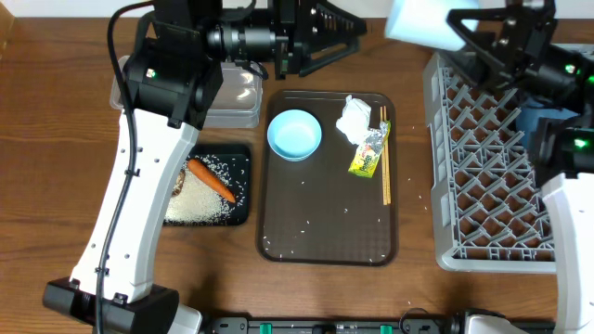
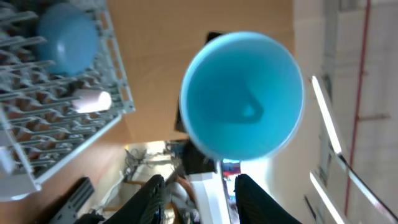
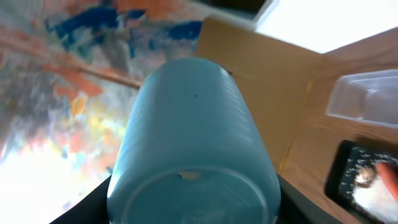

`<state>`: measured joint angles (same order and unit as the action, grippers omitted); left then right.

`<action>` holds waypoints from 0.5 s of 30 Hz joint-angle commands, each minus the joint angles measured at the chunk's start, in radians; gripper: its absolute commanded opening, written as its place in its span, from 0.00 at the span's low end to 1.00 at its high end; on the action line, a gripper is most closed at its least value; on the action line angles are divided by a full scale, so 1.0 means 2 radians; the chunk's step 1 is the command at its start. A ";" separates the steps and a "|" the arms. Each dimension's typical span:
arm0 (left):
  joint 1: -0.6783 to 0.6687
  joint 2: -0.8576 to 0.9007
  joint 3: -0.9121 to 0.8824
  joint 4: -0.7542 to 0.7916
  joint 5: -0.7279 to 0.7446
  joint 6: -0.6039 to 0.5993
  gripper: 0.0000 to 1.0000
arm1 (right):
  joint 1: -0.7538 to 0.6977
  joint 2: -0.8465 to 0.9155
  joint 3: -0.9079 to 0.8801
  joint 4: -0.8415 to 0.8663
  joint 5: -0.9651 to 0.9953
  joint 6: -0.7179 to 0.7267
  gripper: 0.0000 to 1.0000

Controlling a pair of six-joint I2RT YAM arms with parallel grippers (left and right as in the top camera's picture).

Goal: Sort waste into correct bins and load items into the dishwasher rack
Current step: 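Open the left gripper and carry the cup right into the rack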

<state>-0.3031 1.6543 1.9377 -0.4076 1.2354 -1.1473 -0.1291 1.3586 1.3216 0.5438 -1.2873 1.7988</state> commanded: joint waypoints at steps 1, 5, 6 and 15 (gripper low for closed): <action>-0.001 -0.010 0.000 -0.052 -0.090 0.073 0.38 | -0.030 -0.005 0.004 -0.031 -0.016 -0.085 0.30; -0.001 -0.010 0.000 -0.165 -0.223 0.132 0.38 | -0.061 -0.005 0.004 -0.079 -0.022 -0.154 0.31; -0.001 -0.010 0.000 -0.193 -0.258 0.143 0.38 | -0.067 -0.005 0.004 -0.089 -0.021 -0.171 0.29; -0.002 -0.010 0.000 -0.322 -0.395 0.210 0.38 | -0.107 -0.005 0.004 -0.319 0.057 -0.392 0.31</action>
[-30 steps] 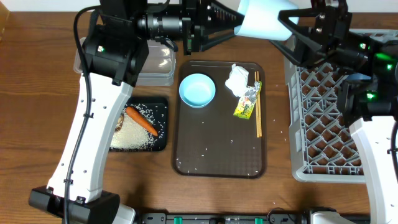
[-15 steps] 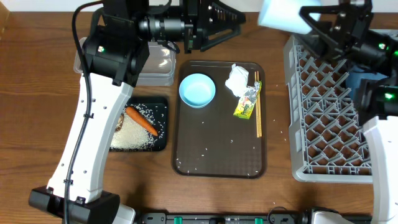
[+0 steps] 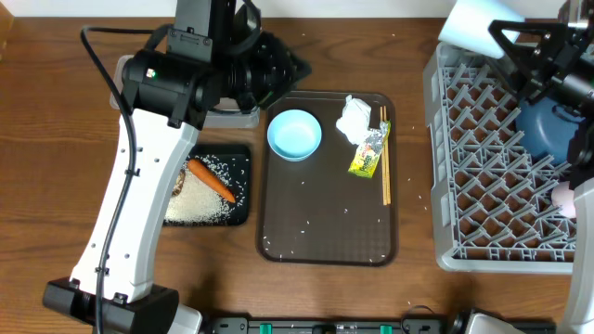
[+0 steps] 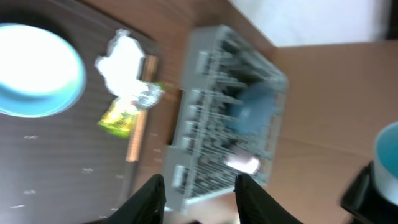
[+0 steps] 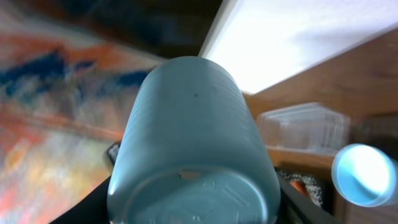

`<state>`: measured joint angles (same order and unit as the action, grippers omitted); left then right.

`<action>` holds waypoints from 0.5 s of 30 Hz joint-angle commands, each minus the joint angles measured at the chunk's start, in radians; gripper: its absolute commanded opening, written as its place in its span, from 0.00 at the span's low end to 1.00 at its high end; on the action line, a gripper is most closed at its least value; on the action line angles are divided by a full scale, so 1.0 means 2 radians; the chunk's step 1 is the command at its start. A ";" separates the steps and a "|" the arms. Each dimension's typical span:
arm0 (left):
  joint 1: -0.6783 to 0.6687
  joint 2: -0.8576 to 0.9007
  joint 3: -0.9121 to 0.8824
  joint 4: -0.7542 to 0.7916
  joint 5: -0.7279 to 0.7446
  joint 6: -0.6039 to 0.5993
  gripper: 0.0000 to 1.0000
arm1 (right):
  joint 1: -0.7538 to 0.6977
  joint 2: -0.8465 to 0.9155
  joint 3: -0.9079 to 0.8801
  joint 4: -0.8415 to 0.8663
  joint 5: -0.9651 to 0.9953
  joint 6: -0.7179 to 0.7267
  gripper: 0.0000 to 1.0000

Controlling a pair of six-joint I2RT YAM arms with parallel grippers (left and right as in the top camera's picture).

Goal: Sort waste into correct bins and load items into the dishwasher rack
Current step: 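Open the left gripper and carry the cup right into the rack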

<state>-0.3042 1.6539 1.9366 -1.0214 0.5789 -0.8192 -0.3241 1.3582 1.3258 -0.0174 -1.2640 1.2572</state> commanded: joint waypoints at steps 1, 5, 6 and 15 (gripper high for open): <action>-0.002 -0.010 0.001 -0.025 -0.076 0.049 0.39 | -0.011 -0.005 0.002 -0.077 0.066 -0.153 0.31; -0.002 -0.010 0.001 -0.051 -0.113 0.053 0.39 | -0.017 -0.005 0.002 -0.211 0.177 -0.249 0.31; -0.002 -0.010 0.001 -0.056 -0.118 0.053 0.39 | -0.019 -0.005 0.002 -0.233 0.202 -0.263 0.31; -0.002 -0.010 -0.001 -0.098 -0.174 0.055 0.44 | -0.088 -0.005 0.026 -0.395 0.418 -0.327 0.31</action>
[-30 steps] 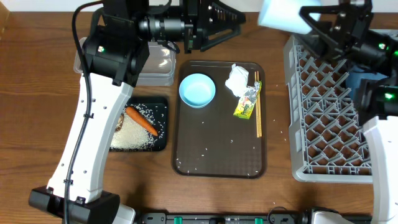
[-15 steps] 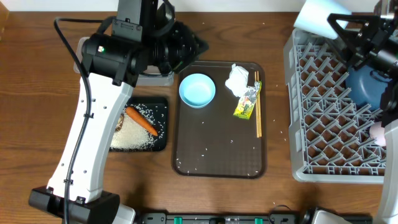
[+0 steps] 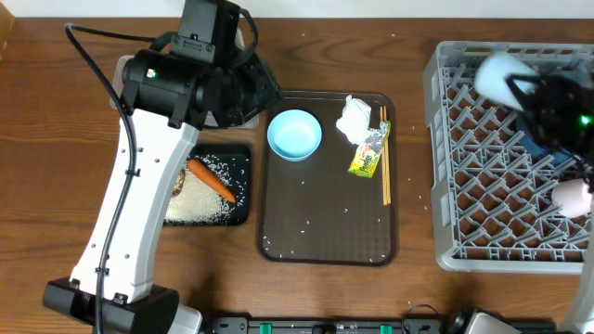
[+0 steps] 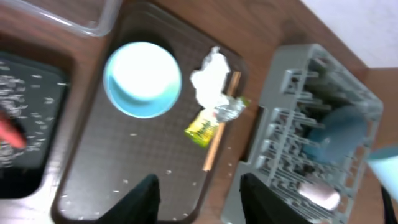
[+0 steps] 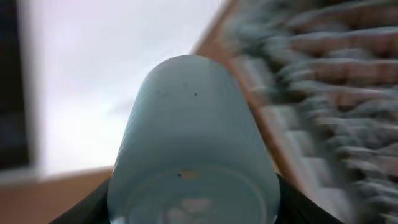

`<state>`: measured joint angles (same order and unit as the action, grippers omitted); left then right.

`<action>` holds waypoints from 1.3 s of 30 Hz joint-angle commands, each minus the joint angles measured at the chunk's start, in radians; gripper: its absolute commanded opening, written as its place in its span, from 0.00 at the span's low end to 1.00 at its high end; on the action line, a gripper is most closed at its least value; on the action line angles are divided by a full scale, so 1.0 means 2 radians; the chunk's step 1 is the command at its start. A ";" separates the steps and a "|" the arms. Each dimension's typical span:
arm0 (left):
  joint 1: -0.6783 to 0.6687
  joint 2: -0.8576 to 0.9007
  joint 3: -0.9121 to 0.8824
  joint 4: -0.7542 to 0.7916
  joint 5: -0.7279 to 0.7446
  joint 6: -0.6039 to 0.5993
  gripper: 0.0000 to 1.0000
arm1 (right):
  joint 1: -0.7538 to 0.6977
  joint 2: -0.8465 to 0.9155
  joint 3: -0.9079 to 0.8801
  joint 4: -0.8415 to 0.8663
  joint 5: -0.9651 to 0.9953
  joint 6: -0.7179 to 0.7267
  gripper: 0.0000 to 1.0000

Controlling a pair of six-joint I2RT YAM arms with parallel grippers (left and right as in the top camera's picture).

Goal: Sort waste into correct bins and load items into the dishwasher rack
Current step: 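Open the left gripper and carry the cup right into the rack, then lower the light-blue cup into the rack's right side and release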

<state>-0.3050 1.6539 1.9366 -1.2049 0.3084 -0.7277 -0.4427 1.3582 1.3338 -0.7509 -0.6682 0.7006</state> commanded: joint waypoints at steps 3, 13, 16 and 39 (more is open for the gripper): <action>-0.001 -0.009 -0.001 -0.007 -0.043 0.009 0.45 | -0.047 -0.005 0.022 -0.074 0.193 -0.063 0.30; -0.002 -0.003 -0.003 -0.007 -0.043 0.008 0.45 | -0.049 -0.002 0.022 -0.169 0.345 -0.095 0.32; -0.007 -0.003 -0.004 -0.007 -0.043 0.008 0.45 | -0.049 0.007 0.022 -0.181 0.375 -0.095 0.32; -0.017 -0.003 -0.004 -0.003 -0.043 0.008 0.46 | -0.046 0.099 0.022 -0.178 0.320 -0.110 0.71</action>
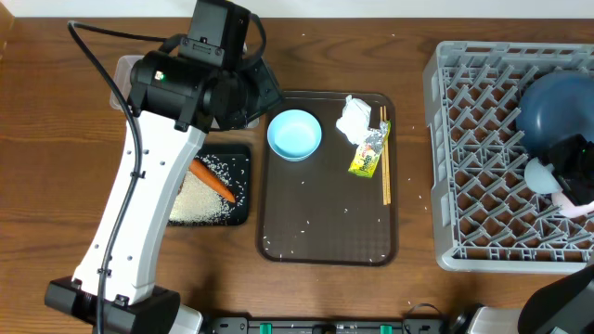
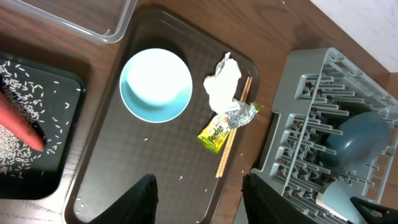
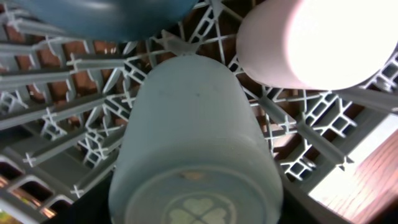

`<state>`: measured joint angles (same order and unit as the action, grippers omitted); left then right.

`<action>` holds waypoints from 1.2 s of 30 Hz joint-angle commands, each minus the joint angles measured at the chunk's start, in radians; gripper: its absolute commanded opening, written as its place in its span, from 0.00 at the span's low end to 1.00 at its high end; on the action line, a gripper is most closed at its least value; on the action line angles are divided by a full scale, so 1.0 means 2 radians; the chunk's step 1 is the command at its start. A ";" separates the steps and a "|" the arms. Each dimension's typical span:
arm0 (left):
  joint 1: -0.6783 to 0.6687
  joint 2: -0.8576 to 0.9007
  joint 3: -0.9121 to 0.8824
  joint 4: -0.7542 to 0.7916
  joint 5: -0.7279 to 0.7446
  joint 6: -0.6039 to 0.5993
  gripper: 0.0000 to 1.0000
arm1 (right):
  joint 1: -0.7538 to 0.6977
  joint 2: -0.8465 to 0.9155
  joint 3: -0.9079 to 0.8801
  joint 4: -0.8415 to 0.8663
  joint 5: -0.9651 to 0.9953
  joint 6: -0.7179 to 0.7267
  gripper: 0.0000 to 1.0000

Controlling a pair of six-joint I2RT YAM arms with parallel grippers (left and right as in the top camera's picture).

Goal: Sort waste into correct bins and load items into the dishwasher rack
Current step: 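Lower the light-blue cup into the rack's right side and release, then move the left gripper over the brown tray to the yellow wrapper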

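Observation:
My right gripper is shut on a pale blue cup, whose base faces the wrist camera. The cup sits low among the tines of the grey dishwasher rack, beside a pink cup and below a dark blue bowl. On the brown tray lie a light blue bowl, a crumpled tissue, a yellow-green wrapper and chopsticks. My left gripper hangs open high above the tray, holding nothing.
A black tray with rice and a carrot lies left of the brown tray. A clear plastic container stands at the back left, partly under my left arm. Rice grains are scattered on the brown tray.
My right gripper with the pale blue cup was above the rack's back part; now it is down in the rack beside the pink cup. The left gripper has hardly moved.
My right gripper held the cup high behind the tray, left of the rack, while the left gripper pointed sideways. The cup then stood over the rack's back left corner, then over the rack, and is now among the tines. The left gripper now faces the tray.

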<state>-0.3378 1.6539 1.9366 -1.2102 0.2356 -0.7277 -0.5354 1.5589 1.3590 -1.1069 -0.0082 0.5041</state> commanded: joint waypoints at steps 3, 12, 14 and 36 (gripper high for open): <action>0.000 -0.003 -0.004 0.000 -0.006 0.008 0.46 | 0.000 -0.001 0.010 -0.001 -0.010 -0.014 0.86; 0.000 -0.003 -0.006 -0.001 -0.006 0.009 0.46 | 0.000 -0.008 0.010 -0.006 -0.049 -0.026 0.99; 0.000 -0.003 -0.009 0.000 -0.006 0.009 0.46 | 0.000 -0.016 0.010 -0.006 -0.090 -0.047 0.99; 0.000 0.006 -0.116 0.048 -0.089 0.029 0.70 | 0.193 -0.084 0.009 0.061 -0.208 -0.117 0.99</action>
<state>-0.3378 1.6554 1.7229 -1.1152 0.0883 -0.7109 -0.1776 1.3884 1.3628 -0.9993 -0.5213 0.2329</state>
